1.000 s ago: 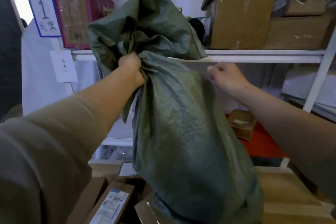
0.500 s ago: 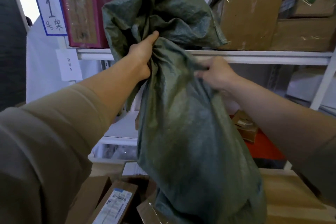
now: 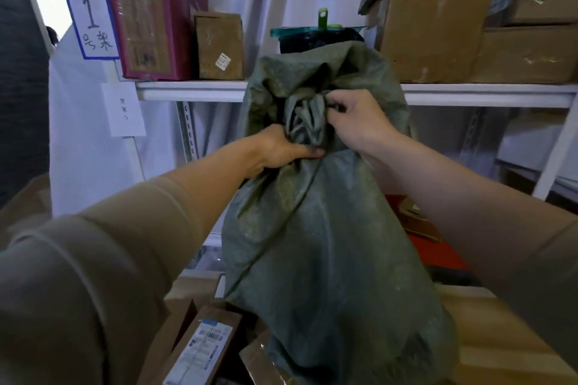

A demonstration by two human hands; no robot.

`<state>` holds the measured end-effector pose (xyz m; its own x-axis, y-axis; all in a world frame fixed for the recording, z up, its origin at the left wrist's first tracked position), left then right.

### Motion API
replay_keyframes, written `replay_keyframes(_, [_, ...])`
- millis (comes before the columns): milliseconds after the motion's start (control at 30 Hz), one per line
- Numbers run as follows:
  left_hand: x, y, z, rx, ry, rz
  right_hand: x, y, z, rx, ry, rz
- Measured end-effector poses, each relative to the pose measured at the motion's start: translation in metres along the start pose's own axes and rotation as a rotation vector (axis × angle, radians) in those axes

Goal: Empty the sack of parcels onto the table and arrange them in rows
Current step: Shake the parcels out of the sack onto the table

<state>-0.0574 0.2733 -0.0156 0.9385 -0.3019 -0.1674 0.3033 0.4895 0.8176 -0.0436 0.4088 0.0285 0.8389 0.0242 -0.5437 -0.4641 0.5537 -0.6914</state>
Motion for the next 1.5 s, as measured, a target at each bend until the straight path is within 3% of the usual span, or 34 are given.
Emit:
replay_keyframes(167, [-0.002, -0.018, 0.008, 0.294, 0.295, 0.022, 0.023, 0.04, 0.004, -0.02, -0.19, -0.235])
replay_keyframes(300, [-0.009, -0.02, 0.007, 0.467, 0.376, 0.101, 0.053, 0.09, 0.011, 0.297, -0.335, -0.482])
replay_keyframes(400, [-0.012, -0.015, -0.001, 0.552, 0.425, 0.119, 0.072, 0.117, -0.006, 0.272, -0.421, -0.552])
replay_keyframes(667, [-0.011, -0.003, -0.006, 0.614, 0.469, 0.093, 0.069, 0.114, -0.006, 0.19, -0.264, -0.471])
replay_keyframes(800, [-0.012, 0.016, 0.015, 0.636, 0.546, 0.037, 0.047, 0.097, 0.024, 0.092, 0.077, -0.313])
replay_keyframes(867, [-0.012, 0.022, 0.026, 0.638, 0.588, 0.024, 0.042, 0.09, 0.032, 0.083, 0.16, -0.253])
replay_keyframes(967, [-0.009, 0.021, 0.031, 0.592, 0.624, 0.035, 0.038, 0.089, 0.024, 0.111, 0.065, -0.281])
replay_keyframes(1100, [-0.009, 0.015, 0.039, 0.57, 0.66, -0.027, 0.033, 0.083, 0.03, 0.099, 0.159, -0.212])
replay_keyframes(1233, [-0.008, 0.016, 0.043, 0.433, 0.61, -0.039, 0.032, 0.084, 0.015, 0.197, 0.007, -0.232])
replay_keyframes(1333, [-0.009, 0.019, 0.052, 0.466, 0.678, -0.09, 0.026, 0.074, 0.026, 0.152, 0.149, -0.183])
replay_keyframes(1500, [-0.016, 0.012, 0.051, 0.446, 0.593, -0.023, 0.029, 0.09, 0.017, 0.163, 0.077, -0.261])
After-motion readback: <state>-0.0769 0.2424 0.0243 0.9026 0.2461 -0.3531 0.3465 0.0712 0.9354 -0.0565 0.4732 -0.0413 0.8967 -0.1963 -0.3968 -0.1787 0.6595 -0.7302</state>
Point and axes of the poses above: each hand's wrist, its own x-axis away from the middle knuckle, its own z-axis out of the back of the hand, y = z × x, the point moved 6 cm from there along -x, towards the middle knuckle, and after that the axes turned 4 degrees about -z, right-handed, at the moved point
